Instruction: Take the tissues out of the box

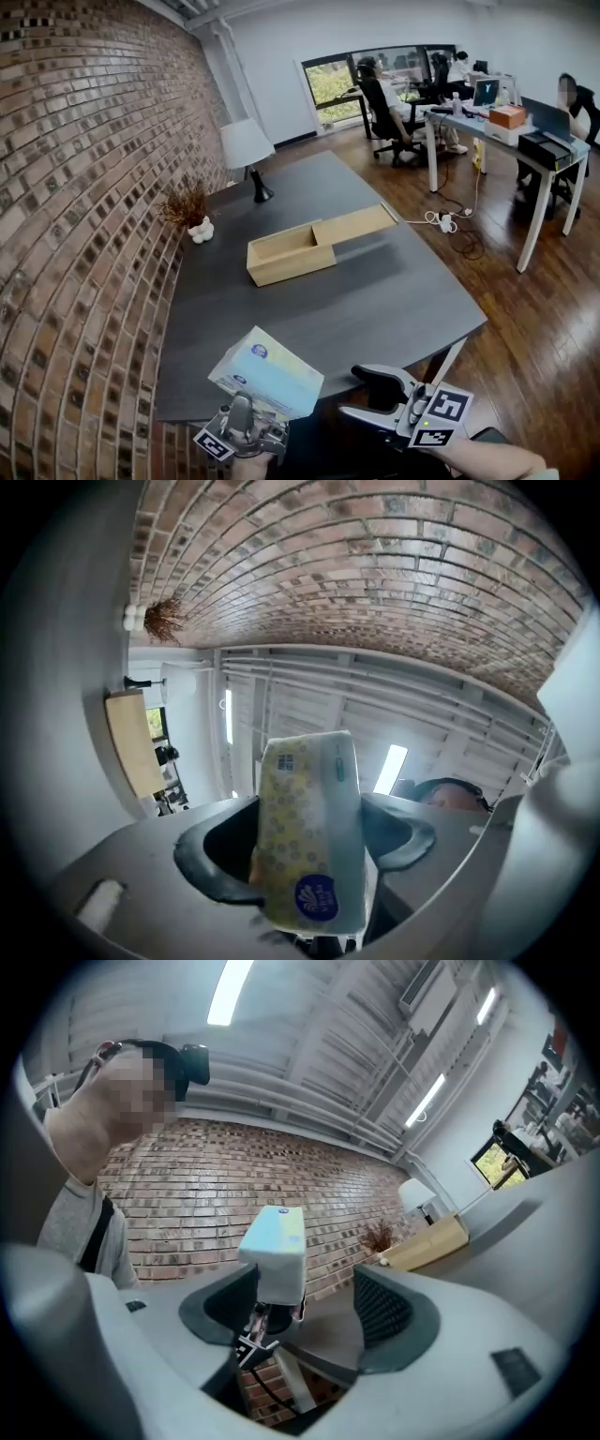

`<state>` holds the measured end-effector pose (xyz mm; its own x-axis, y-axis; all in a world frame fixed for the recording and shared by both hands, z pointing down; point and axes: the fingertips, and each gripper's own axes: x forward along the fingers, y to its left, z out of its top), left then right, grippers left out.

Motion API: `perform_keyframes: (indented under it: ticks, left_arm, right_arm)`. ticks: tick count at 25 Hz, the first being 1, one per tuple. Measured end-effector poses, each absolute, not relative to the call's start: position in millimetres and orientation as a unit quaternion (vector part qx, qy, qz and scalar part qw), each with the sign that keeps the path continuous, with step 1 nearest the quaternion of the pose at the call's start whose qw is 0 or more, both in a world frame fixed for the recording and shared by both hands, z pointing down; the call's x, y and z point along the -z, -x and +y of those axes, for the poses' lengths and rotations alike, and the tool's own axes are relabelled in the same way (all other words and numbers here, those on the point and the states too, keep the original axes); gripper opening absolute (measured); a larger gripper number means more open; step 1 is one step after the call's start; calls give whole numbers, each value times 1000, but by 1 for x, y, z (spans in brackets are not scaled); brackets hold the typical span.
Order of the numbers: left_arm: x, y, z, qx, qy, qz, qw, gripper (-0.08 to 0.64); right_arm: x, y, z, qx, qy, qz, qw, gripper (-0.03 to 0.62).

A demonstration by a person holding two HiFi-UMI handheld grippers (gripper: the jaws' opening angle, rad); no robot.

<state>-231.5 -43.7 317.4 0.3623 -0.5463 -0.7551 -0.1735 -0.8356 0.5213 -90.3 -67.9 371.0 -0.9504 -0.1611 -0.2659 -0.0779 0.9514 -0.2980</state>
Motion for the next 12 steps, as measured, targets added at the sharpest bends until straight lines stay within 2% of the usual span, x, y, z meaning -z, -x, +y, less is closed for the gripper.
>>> perform_keyframes:
  ticks: [4, 12]
  left_arm:
    - [-330, 237, -17, 550, -787, -219, 173, 333]
    - [-344, 244, 10, 547, -785, -223, 185, 334]
  right_arm:
    - [-370, 93, -58, 140, 46, 979, 141, 318]
    - [-373, 102, -26, 117, 7, 985, 127, 319]
